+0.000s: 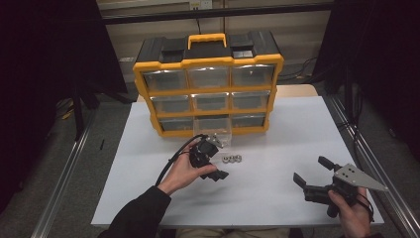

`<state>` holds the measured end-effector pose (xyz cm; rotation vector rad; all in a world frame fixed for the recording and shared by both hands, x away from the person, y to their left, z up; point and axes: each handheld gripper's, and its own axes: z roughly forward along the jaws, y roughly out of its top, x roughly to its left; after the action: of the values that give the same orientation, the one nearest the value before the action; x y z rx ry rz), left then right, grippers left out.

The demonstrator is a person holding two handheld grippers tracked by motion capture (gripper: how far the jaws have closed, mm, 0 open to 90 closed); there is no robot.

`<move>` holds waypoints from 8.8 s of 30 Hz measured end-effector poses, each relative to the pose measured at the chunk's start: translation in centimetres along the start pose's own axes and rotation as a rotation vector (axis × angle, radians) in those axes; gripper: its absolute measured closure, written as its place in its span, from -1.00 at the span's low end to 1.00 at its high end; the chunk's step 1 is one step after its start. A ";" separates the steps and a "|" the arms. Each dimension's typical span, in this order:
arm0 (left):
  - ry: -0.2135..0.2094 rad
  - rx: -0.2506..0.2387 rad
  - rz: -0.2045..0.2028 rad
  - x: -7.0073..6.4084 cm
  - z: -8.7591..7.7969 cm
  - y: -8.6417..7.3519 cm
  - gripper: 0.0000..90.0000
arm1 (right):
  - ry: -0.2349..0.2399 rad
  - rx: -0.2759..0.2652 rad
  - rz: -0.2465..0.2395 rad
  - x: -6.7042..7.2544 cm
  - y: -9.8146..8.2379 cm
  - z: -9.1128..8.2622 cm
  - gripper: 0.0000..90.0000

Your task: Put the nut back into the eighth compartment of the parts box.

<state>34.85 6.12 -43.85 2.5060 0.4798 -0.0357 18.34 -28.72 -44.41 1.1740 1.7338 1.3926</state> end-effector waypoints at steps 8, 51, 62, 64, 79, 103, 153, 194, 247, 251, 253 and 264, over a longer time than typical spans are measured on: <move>0.019 0.073 -0.024 -0.1 0.9 0.6 -0.86 | -0.001 0.000 0.000 0.0 0.0 0.0 -1.00; 0.128 0.147 -0.083 0.8 2.8 2.4 0.32 | -0.001 -0.003 0.001 0.0 0.0 0.0 -1.00; 0.156 0.137 -0.120 0.7 3.2 2.6 0.32 | 0.001 -0.003 0.003 0.0 0.0 0.0 -1.00; 0.158 0.144 -0.122 0.7 3.3 2.6 0.33 | 0.000 -0.004 0.003 0.0 0.0 0.0 -1.00; 0.158 0.143 -0.127 1.0 3.7 2.9 0.45 | 0.000 -0.006 0.002 0.0 0.0 0.0 -1.00; 0.167 0.167 -0.075 0.7 3.6 3.1 0.56 | -0.001 -0.006 0.006 0.0 0.0 -0.1 -1.00; -0.005 0.191 -0.076 1.2 -0.8 3.0 0.56 | 0.002 -0.003 0.004 0.0 0.0 0.0 -1.00; 0.040 0.069 -0.119 3.0 -8.1 5.8 0.56 | 0.022 -0.006 -0.007 0.1 0.0 -0.1 -1.00; 0.163 0.160 -0.057 8.4 -4.7 6.3 0.56 | 0.025 -0.008 -0.008 0.0 0.0 -0.1 -1.00; 0.161 0.168 -0.052 8.3 -4.6 6.4 0.56 | 0.025 -0.008 -0.008 0.0 0.0 -0.1 -1.00; 0.170 0.165 -0.045 8.2 -4.5 6.4 0.56 | 0.023 -0.010 -0.008 0.1 0.0 -0.1 -1.00; 0.153 0.161 -0.044 8.1 -3.9 6.2 0.56 | 0.021 -0.009 -0.008 0.1 0.0 -0.1 -1.00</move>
<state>44.26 6.18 -38.35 2.6681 0.6163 0.1057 18.22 -28.69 -44.43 1.1505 1.7429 1.4114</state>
